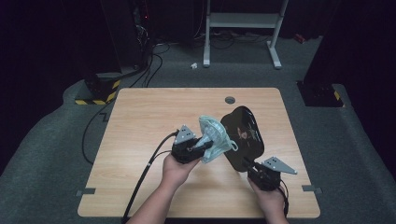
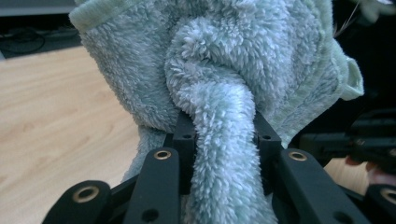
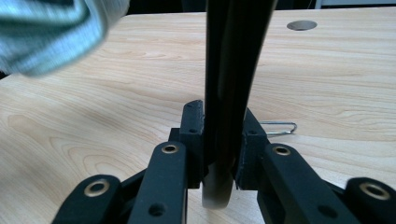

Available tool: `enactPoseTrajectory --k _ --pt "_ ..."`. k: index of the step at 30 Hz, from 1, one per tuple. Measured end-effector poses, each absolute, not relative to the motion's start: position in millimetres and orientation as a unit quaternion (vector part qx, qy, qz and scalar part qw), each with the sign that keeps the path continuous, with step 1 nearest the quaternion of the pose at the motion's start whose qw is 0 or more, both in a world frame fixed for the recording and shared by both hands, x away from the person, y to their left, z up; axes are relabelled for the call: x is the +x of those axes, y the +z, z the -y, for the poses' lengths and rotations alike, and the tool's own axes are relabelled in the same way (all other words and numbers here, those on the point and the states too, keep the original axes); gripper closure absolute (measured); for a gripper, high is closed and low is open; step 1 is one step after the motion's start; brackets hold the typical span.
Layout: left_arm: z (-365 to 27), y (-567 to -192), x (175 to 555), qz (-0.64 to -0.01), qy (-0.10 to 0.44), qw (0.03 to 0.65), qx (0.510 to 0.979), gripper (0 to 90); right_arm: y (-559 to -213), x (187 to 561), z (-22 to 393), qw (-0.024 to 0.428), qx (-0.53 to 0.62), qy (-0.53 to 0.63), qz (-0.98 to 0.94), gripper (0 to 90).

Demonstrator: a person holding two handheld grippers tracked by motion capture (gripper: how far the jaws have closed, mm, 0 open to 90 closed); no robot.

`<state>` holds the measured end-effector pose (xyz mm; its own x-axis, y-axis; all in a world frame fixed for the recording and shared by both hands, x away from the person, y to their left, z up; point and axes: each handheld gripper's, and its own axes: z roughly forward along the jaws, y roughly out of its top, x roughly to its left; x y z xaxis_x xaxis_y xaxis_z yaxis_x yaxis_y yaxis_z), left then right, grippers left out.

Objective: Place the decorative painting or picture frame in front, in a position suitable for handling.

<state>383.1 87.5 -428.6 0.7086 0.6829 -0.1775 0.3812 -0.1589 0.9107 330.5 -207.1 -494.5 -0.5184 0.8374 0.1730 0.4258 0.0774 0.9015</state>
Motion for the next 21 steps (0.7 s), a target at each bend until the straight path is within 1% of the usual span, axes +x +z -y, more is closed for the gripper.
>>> enactPoseTrajectory --k 7,14,21 --pt "-80.7 -403.2 386.6 -0.34 0.152 0.553 0.745 70.1 -494.3 329.4 207.9 0.204 0.442 0.516 -0.705 78.0" --pt "-70.3 -386.5 384.9 -0.326 0.156 0.566 0.74 70.3 -494.8 318.8 207.8 0.207 0.431 0.515 -0.712 78.0" --pt "-58.9 -364.5 386.1 -0.31 0.166 0.576 0.737 70.4 -495.3 315.3 208.1 0.197 0.423 0.519 -0.717 78.0"
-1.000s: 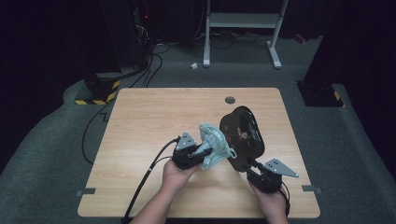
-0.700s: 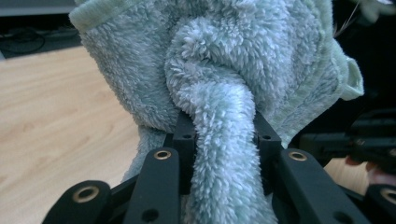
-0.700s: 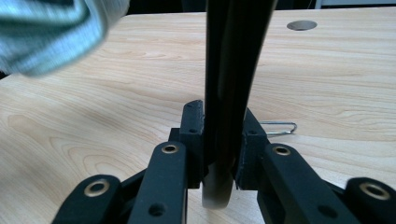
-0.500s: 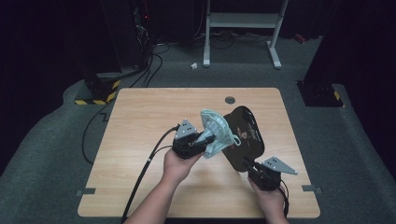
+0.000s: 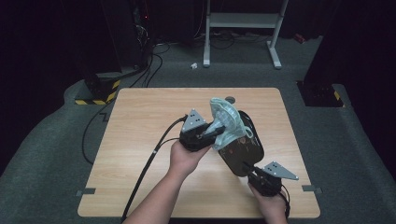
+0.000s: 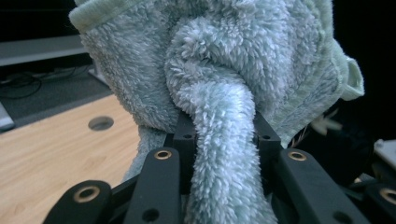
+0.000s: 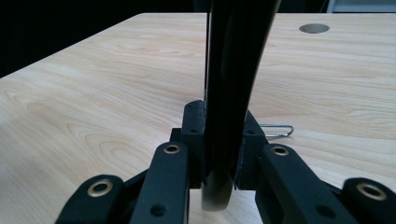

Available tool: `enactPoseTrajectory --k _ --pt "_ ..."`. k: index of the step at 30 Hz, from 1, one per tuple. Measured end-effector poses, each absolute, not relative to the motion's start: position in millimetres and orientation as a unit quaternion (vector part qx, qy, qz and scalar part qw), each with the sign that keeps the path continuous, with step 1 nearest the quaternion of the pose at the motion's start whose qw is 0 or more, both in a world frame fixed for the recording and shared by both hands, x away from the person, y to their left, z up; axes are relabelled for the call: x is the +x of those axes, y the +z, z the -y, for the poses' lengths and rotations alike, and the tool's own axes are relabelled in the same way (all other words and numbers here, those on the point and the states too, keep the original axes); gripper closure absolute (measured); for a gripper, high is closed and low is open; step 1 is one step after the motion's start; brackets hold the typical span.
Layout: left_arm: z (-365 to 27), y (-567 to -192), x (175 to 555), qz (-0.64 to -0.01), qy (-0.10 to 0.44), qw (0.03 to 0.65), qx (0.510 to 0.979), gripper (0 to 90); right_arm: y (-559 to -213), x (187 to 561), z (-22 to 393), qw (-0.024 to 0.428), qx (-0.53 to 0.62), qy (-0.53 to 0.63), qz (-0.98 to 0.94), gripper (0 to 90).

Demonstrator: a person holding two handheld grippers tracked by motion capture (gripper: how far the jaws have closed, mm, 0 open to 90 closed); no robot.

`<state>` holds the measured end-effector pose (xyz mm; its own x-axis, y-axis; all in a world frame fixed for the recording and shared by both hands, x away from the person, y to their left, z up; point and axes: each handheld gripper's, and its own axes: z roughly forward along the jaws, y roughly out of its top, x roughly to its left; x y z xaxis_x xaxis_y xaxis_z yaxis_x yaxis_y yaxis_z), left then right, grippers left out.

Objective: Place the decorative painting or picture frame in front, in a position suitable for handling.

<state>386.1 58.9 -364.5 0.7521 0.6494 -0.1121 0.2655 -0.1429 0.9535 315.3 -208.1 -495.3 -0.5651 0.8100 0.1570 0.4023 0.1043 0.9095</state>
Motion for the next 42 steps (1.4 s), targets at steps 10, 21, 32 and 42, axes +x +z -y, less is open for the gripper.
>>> enactPoseTrajectory --k 10,21,32,42 --pt "-38.7 -330.8 393.7 -0.293 0.175 0.59 0.732 70.4 -497.1 313.9 209.7 0.189 0.42 0.52 -0.719 77.9" --pt "-13.0 -314.5 406.2 -0.273 0.174 0.599 0.732 70.5 -497.3 314.9 209.8 0.189 0.415 0.521 -0.722 77.9" --pt "-17.3 -331.4 435.4 -0.296 0.166 0.58 0.741 71.5 -496.9 315.3 209.5 0.187 0.414 0.519 -0.724 77.9" --pt "-33.3 -362.9 456.3 -0.333 0.165 0.547 0.75 72.0 -497.5 315.4 209.7 0.188 0.412 0.521 -0.724 77.8"
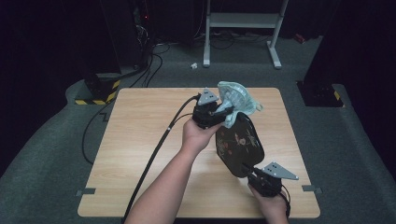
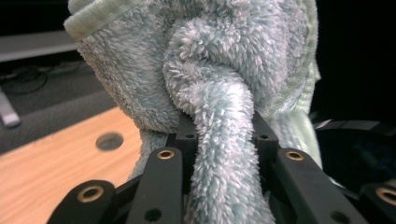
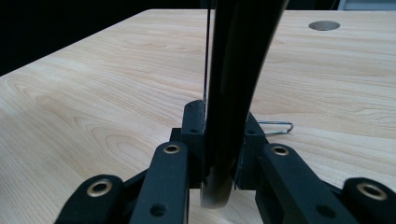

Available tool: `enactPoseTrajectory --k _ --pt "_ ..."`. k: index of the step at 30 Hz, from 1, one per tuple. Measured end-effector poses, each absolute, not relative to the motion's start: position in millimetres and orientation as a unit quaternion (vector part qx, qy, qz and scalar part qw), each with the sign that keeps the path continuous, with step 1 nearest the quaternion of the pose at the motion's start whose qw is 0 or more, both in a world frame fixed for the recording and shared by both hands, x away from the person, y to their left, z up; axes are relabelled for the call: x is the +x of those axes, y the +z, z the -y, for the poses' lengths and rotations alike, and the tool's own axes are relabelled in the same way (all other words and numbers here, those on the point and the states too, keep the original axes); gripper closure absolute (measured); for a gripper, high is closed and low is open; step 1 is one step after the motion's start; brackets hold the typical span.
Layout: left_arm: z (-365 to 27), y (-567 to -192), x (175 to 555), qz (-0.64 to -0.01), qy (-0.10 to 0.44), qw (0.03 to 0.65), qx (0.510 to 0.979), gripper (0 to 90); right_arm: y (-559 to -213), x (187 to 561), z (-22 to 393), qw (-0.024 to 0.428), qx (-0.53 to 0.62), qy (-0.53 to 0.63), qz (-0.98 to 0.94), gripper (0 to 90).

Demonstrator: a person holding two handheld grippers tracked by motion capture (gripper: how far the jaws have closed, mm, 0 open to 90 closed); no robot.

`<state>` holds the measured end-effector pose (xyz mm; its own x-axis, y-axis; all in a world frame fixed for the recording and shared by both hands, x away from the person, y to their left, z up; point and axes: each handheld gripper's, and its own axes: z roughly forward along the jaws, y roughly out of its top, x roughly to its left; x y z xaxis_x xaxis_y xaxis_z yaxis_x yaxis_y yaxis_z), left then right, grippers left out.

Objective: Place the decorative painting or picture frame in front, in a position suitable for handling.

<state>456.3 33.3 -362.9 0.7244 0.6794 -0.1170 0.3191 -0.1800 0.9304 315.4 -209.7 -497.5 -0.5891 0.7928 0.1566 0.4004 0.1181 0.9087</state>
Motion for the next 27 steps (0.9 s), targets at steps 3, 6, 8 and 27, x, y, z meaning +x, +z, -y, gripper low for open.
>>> enactPoseTrajectory --k 3,6,8,27 --pt "-36.9 -377.2 460.4 -0.338 0.165 0.532 0.758 71.9 -497.7 315.3 210.0 0.188 0.412 0.521 -0.724 77.9" --pt "-45.1 -393.3 464.6 -0.349 0.156 0.538 0.751 71.9 -497.7 315.5 209.9 0.187 0.412 0.521 -0.724 77.8" --pt "-48.6 -398.7 465.9 -0.353 0.155 0.538 0.75 71.9 -497.7 315.5 209.7 0.189 0.411 0.52 -0.724 77.8" --pt "-71.1 -440.6 470.9 -0.392 0.134 0.524 0.744 72.3 -498.5 315.6 209.8 0.188 0.411 0.523 -0.723 77.9"
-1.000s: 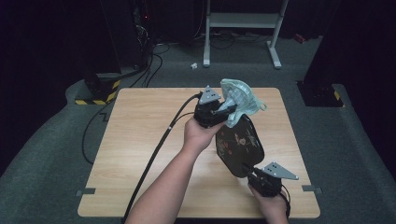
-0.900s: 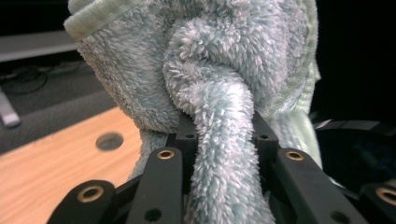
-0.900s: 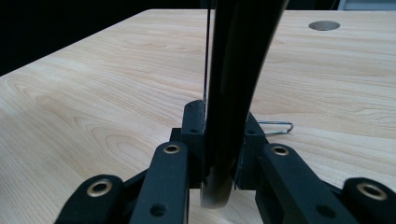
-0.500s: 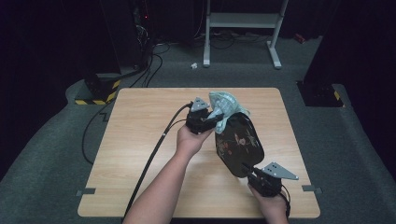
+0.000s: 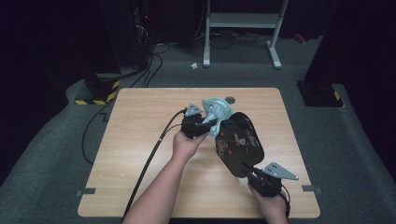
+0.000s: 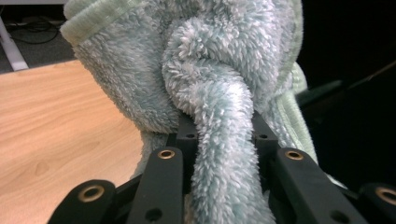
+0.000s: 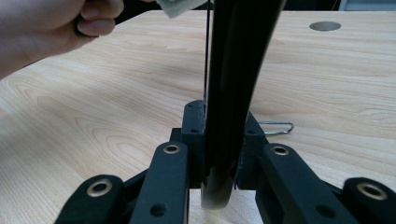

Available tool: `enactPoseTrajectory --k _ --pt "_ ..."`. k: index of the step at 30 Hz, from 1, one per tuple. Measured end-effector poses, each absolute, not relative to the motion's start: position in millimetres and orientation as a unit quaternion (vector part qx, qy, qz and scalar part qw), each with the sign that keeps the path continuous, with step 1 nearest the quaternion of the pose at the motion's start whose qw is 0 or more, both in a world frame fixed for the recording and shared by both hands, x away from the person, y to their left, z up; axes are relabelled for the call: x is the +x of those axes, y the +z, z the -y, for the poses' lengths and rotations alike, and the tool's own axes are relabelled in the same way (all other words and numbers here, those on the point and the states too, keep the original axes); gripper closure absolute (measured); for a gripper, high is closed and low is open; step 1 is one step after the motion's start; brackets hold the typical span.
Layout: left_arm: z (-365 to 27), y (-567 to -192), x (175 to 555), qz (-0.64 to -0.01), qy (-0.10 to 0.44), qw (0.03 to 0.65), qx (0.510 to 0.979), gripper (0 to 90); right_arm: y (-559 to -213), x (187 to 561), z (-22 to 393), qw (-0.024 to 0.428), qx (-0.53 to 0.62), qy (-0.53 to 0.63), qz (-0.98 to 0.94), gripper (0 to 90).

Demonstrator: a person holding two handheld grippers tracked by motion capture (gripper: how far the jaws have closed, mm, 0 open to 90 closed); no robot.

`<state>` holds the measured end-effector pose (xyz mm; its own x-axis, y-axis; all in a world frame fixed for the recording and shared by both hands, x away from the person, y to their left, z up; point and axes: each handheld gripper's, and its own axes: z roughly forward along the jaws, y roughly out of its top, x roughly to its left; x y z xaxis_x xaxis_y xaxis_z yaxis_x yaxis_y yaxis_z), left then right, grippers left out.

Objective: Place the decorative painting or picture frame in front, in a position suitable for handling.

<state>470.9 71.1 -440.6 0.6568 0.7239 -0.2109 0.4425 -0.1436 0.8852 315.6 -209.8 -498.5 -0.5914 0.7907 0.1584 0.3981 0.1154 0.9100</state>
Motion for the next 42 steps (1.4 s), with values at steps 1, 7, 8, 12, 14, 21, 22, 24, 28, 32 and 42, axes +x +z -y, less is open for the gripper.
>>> enactPoseTrajectory --k 1,7,8,12,14,21,22,24,28,32,42 --pt "-72.3 -443.9 470.8 -0.394 0.135 0.519 0.746 72.4 -498.5 315.6 209.8 0.188 0.411 0.523 -0.723 77.9" --pt "-77.4 -461.1 467.6 -0.397 0.131 0.501 0.758 72.6 -498.5 315.7 209.8 0.188 0.411 0.522 -0.723 77.9" --pt "-78.2 -464.3 466.5 -0.396 0.13 0.497 0.761 72.6 -498.5 315.7 209.8 0.188 0.411 0.522 -0.723 77.9" --pt "-81.8 -478.7 461.6 -0.394 0.121 0.482 0.773 72.6 -498.6 315.9 209.5 0.188 0.41 0.523 -0.723 77.9" --pt "-82.0 -486.8 459.2 -0.393 0.116 0.473 0.78 72.6 -498.6 316.1 208.8 0.187 0.41 0.523 -0.724 77.9" --pt "-77.6 -513.2 453.5 -0.382 0.097 0.439 0.807 72.4 -498.4 316.0 207.8 0.188 0.411 0.522 -0.724 77.9" --pt "-77.4 -516.6 452.2 -0.381 0.095 0.436 0.81 72.4 -498.5 316.0 207.8 0.188 0.411 0.522 -0.723 77.8" --pt "-76.6 -520.3 449.5 -0.377 0.094 0.428 0.816 72.3 -498.4 315.8 207.6 0.188 0.412 0.522 -0.723 77.8" --pt "-75.2 -523.4 444.8 -0.372 0.096 0.423 0.821 72.2 -498.5 315.7 207.7 0.187 0.413 0.522 -0.722 77.8" --pt "-76.6 -522.3 443.5 -0.374 0.097 0.424 0.819 72.1 -498.4 315.8 207.6 0.188 0.411 0.522 -0.723 77.6" --pt "-93.2 -495.9 451.1 -0.393 0.097 0.479 0.779 71.7 -497.3 315.9 206.9 0.189 0.409 0.518 -0.727 77.3"
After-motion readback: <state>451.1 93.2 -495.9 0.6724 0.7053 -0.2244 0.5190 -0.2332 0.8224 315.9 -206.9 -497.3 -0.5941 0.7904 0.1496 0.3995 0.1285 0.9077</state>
